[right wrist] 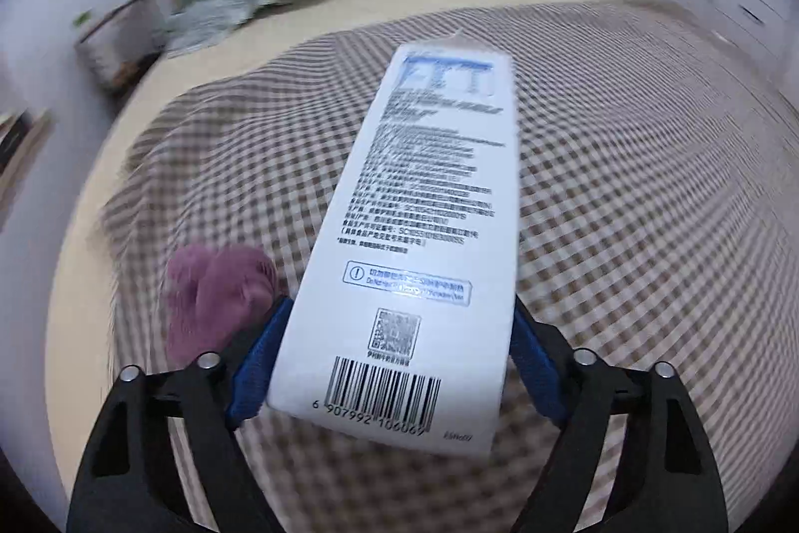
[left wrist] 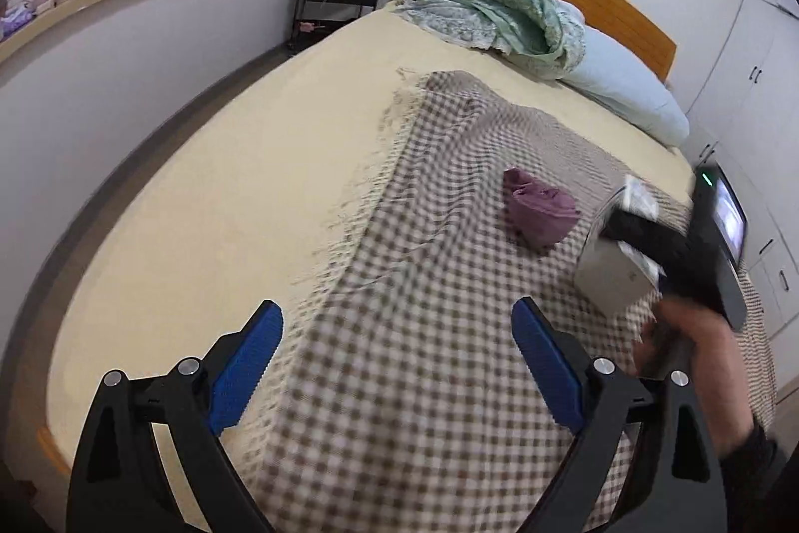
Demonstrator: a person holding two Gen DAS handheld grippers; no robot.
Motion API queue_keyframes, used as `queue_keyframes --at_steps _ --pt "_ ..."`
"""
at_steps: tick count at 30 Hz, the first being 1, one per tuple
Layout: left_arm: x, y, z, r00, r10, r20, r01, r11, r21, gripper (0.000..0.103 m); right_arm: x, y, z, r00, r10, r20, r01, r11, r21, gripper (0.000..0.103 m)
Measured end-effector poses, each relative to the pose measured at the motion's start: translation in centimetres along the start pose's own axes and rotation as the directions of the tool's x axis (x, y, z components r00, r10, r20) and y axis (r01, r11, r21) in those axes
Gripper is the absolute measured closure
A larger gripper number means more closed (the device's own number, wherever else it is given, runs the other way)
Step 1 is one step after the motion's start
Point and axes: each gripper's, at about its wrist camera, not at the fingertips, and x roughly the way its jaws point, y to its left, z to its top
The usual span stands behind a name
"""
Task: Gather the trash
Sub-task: 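Grasp the white milk carton with the right tool, then grasp the pink cloth with left tool while right tool holds the milk carton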
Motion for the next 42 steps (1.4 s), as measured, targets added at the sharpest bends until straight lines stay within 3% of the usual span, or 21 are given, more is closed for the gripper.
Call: queue_keyframes --at_steps 5,9,11,14,15,16,17,18,20,21,23,25,27,30,33,36,38,39,40,41,42 --pt "3.3 -4.6 1.8 0.992 -0.127 -0.027 0.128 0.990 0.062 0.013 -4.1 -7.7 -0.3 0.997 0.070 -0.025 -0.073 0.984 -0.164 0.030" --pt "8.2 -8.9 5.8 0.984 -0.155 -0.090 0.167 0.974 0.153 0.013 -6.1 -11.5 -1.1 0.998 0.038 -0.044 -0.050 0.948 -0.315 0.030" --pt "11.7 -10.3 9.0 0.978 -0.145 -0.147 0.164 0.977 0.132 0.013 -7.0 -13.4 -2.0 0.999 0.024 -0.049 -0.039 0.934 -0.355 0.030" --pt "17.8 -11.7 13.2 0.956 -0.150 -0.251 0.172 0.983 0.069 0.013 -7.4 -15.9 -3.1 0.997 0.041 -0.071 -0.063 0.933 -0.353 0.030" --pt "20.0 -12.1 14.0 0.947 -0.110 -0.302 0.131 0.990 0.049 0.017 -7.5 -16.4 -3.4 0.996 0.049 -0.081 -0.075 0.930 -0.359 0.030" --pt "22.0 -12.4 14.5 0.932 -0.080 -0.355 0.098 0.995 0.031 0.030 -7.4 -16.7 -3.7 0.994 0.057 -0.088 -0.085 0.928 -0.363 0.030" --pt "23.8 -12.8 14.6 0.907 -0.084 -0.412 0.098 0.995 0.012 0.040 -7.3 -16.9 -3.9 0.994 0.060 -0.096 -0.091 0.925 -0.369 0.030" --pt "24.6 -13.1 14.5 0.892 -0.092 -0.442 0.101 0.995 -0.003 0.060 -7.3 -17.2 -4.1 0.993 0.065 -0.099 -0.098 0.920 -0.380 0.030" --pt "25.3 -13.9 13.8 0.859 -0.121 -0.497 0.134 0.991 -0.009 0.081 -7.6 -18.1 -4.6 0.992 0.079 -0.101 -0.113 0.915 -0.387 0.030" --pt "24.7 -14.4 13.5 0.867 -0.104 -0.487 0.133 0.991 0.024 0.089 -7.6 -18.3 -4.8 0.991 0.086 -0.102 -0.119 0.914 -0.388 0.030" --pt "21.6 -14.8 12.9 0.905 -0.087 -0.417 0.124 0.990 0.063 0.092 -8.1 -18.7 -5.2 0.991 0.091 -0.095 -0.121 0.912 -0.391 0.030" --pt "16.1 -14.5 11.2 0.953 -0.122 -0.277 0.150 0.985 0.080 0.093 -8.7 -19.0 -5.6 0.989 0.111 -0.094 -0.139 0.910 -0.391 0.030" --pt "10.5 -13.7 7.2 0.979 -0.124 -0.160 0.143 0.984 0.111 0.093 -9.6 -19.3 -6.9 0.984 0.134 -0.113 -0.168 0.909 -0.382 0.030" --pt "6.1 -11.9 1.0 0.981 -0.125 -0.151 0.141 0.985 0.098 0.093 -11.2 -19.5 -8.9 0.980 0.151 -0.130 -0.191 0.898 -0.396 0.030" --pt "3.1 -10.3 -4.6 0.978 -0.125 -0.167 0.140 0.986 0.086 0.102 -12.8 -19.8 -11.2 0.973 0.177 -0.151 -0.225 0.885 -0.409 0.030" --pt "2.4 -10.1 -6.3 0.979 -0.112 -0.172 0.129 0.987 0.095 0.102 -12.9 -20.2 -13.0 0.981 0.163 -0.110 -0.194 0.883 -0.426 0.029" --pt "1.9 -10.9 -6.2 0.984 -0.104 -0.142 0.127 0.979 0.160 0.102 -13.1 -20.5 -13.8 0.983 0.175 -0.054 -0.181 0.889 -0.420 0.029" --pt "1.6 -11.8 -6.2 0.985 -0.108 -0.135 0.134 0.971 0.200 0.086 -13.0 -20.6 -13.9 0.985 0.168 -0.039 -0.169 0.893 -0.417 0.027" --pt "1.2 -12.6 -6.3 0.986 -0.106 -0.125 0.132 0.966 0.223 0.047 -12.8 -20.7 -14.3 0.988 0.150 -0.027 -0.148 0.900 -0.410 0.026" --pt "1.1 -13.2 -6.3 0.987 -0.113 -0.115 0.137 0.964 0.229 0.033 -12.6 -20.8 -14.7 0.989 0.146 -0.022 -0.142 0.906 -0.399 0.026" --pt "0.9 -13.8 -6.3 0.986 -0.133 -0.098 0.153 0.960 0.234 0.029 -12.4 -21.0 -15.0 0.989 0.149 -0.018 -0.145 0.913 -0.381 0.026"
